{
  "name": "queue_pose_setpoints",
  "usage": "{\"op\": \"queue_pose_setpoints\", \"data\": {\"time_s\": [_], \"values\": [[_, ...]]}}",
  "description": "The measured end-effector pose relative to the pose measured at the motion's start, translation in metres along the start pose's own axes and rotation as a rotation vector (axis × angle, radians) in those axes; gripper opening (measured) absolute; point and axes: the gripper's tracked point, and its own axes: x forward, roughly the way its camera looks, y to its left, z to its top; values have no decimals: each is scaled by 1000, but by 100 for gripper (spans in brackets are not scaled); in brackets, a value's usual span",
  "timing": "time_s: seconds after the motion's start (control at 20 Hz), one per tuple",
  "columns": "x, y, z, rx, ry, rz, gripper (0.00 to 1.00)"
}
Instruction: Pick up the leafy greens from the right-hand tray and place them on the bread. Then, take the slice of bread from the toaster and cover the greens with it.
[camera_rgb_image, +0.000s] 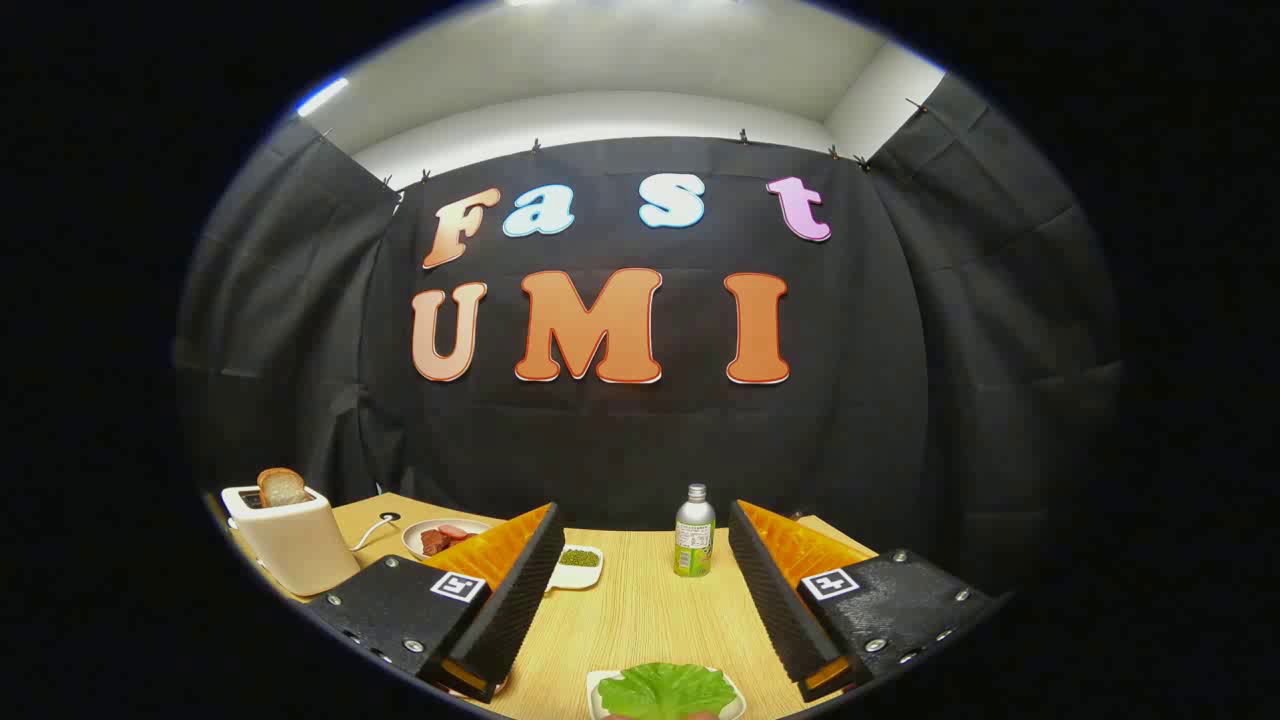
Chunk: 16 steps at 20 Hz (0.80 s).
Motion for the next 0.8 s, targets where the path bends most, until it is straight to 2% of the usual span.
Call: {"op": "queue_pose_setpoints", "data": {"time_s": [0.8], "values": [[-2, 10, -21, -2, 75, 46, 99]]}}
